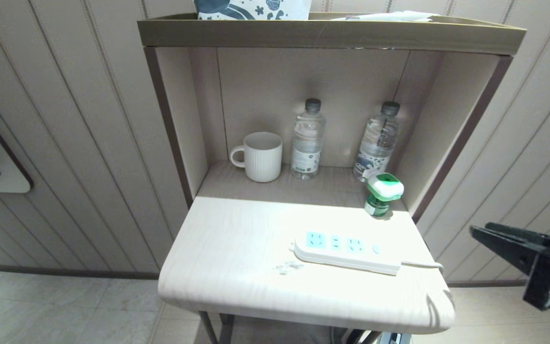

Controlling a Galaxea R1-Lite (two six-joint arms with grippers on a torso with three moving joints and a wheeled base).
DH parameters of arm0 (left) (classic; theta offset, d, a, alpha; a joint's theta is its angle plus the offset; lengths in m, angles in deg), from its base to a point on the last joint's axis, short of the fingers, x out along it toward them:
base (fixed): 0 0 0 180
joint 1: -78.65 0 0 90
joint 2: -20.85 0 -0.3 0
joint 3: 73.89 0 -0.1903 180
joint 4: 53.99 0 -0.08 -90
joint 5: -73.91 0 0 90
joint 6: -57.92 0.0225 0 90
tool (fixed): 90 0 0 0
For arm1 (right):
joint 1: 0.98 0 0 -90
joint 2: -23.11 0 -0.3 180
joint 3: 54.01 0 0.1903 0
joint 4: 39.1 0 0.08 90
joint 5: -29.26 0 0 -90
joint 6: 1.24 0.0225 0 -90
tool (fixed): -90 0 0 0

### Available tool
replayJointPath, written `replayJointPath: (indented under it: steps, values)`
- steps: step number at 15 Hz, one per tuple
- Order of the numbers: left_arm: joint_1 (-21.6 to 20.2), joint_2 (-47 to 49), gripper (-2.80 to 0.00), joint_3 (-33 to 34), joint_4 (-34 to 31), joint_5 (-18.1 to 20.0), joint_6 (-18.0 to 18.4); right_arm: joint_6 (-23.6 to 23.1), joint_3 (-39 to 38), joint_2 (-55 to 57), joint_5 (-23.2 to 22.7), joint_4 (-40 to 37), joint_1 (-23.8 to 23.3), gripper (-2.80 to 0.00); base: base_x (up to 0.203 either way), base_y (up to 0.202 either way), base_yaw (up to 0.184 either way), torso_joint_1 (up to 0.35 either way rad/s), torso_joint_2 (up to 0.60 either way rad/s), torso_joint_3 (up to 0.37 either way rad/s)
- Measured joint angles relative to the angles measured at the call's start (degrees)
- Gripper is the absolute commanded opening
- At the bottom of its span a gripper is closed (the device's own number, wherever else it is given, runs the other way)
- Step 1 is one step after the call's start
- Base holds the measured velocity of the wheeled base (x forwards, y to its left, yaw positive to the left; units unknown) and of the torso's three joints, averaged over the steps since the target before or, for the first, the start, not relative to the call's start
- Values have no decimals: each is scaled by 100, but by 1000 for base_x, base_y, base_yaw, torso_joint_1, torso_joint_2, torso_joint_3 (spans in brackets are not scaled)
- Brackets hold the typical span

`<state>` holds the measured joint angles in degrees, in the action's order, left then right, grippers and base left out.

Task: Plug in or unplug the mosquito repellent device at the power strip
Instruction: Pick up the mosquito repellent liquid

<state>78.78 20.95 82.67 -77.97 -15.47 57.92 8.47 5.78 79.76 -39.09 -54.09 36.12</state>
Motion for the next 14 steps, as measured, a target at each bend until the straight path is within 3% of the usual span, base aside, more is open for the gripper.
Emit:
replayJointPath:
  steps: [7, 14]
  values:
    - [-2, 0, -280, -2, 2, 0, 1, -163, 873, 1524, 364, 65, 101, 0, 0, 0, 0, 0, 0, 0]
    - [0, 0, -280, -2, 1, 0, 2, -225, 1530, 2536, 367, 199, -569, 0, 0, 0, 0, 0, 0, 0]
